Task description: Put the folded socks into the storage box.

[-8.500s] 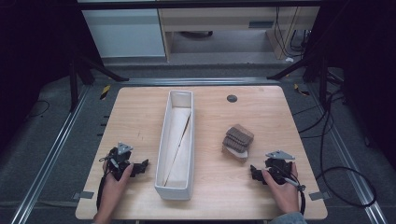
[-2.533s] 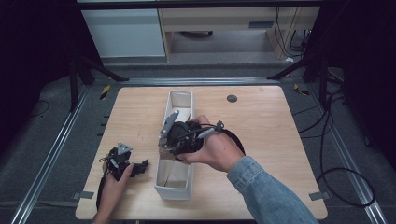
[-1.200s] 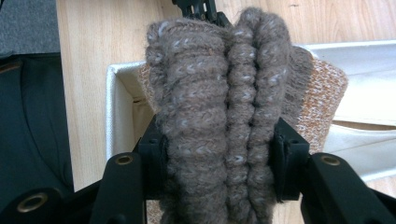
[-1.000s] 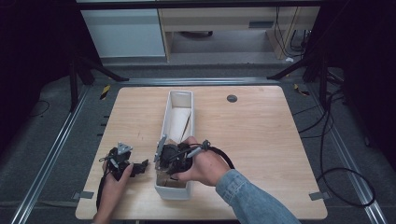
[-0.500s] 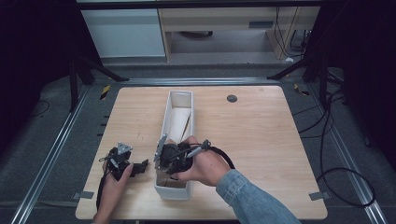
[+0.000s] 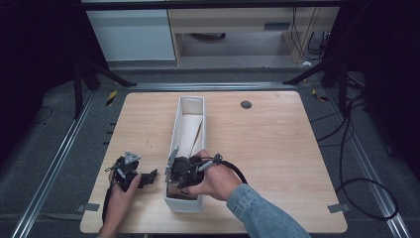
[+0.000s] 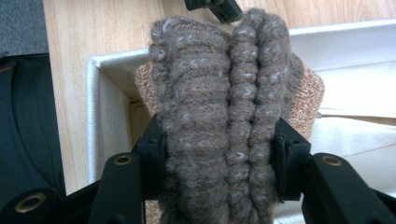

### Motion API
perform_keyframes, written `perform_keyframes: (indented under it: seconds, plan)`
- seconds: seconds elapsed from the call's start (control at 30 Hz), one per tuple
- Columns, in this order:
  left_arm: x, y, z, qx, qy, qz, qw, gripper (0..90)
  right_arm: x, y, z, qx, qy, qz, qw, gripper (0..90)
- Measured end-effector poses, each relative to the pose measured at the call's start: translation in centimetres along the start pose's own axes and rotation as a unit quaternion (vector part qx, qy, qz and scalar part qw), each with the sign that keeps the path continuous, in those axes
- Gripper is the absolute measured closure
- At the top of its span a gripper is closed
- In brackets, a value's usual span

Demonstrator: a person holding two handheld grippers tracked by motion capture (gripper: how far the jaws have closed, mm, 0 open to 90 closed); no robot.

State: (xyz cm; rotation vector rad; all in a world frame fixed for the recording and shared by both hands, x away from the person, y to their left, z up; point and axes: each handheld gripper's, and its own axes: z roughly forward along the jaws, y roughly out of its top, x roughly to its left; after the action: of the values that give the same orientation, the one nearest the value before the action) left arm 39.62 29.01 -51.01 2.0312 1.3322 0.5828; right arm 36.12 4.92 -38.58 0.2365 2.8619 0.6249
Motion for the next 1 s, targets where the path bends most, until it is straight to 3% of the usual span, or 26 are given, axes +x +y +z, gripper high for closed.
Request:
perform_keyframes:
  seconds: [0.4, 0.57, 0.77, 1.0]
  plan:
    - [0.0, 0.0, 0.0, -0.001, 0.0, 0.0, 1.0, 0.0, -0.1, -0.5, 1.3, 0.001, 0.011, 0.011, 0.9999, 46.2]
    - [0.0, 0.0, 0.0, -0.001, 0.0, 0.0, 1.0, 0.0, -0.2, -0.6, 1.0, 0.003, 0.009, 0.018, 0.9998, 35.2]
    - [0.0, 0.0, 0.0, -0.001, 0.0, 0.0, 1.0, 0.0, -0.2, -0.9, -0.7, -0.01, 0.008, 0.032, 0.9994, 16.8]
    - [0.0, 0.0, 0.0, -0.001, 0.0, 0.0, 1.0, 0.0, -1.3, -1.6, -4.1, -0.046, -0.014, 0.056, 0.9973, 12.3]
